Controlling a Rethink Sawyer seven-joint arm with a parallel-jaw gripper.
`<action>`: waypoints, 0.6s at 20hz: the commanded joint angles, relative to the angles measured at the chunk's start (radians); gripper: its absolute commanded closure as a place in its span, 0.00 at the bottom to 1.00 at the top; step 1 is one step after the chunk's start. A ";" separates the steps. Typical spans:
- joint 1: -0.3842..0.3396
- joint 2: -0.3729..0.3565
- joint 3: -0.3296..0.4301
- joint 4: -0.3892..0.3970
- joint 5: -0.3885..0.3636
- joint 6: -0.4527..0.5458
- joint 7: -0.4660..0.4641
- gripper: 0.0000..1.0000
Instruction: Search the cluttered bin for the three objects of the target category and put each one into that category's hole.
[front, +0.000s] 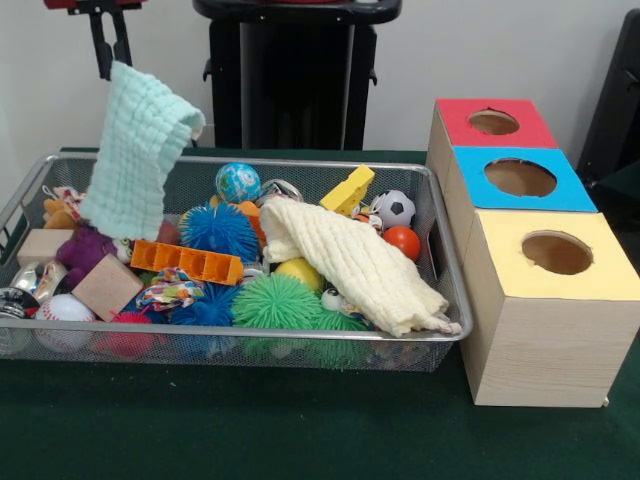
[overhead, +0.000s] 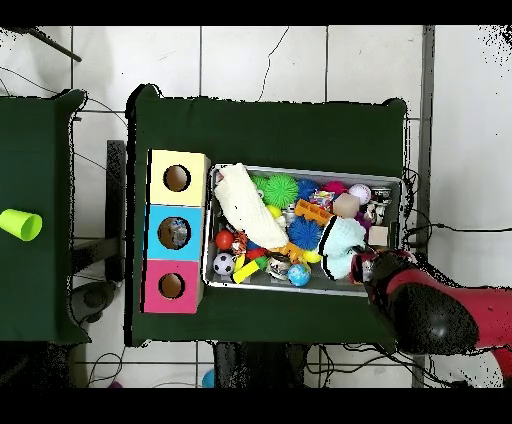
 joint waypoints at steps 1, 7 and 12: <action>-0.029 0.055 0.065 -0.098 -0.044 0.160 -0.372 1.00; -0.030 0.060 0.064 -0.109 -0.047 0.177 -0.376 0.00; -0.027 0.047 0.076 -0.084 -0.064 0.136 -0.356 0.00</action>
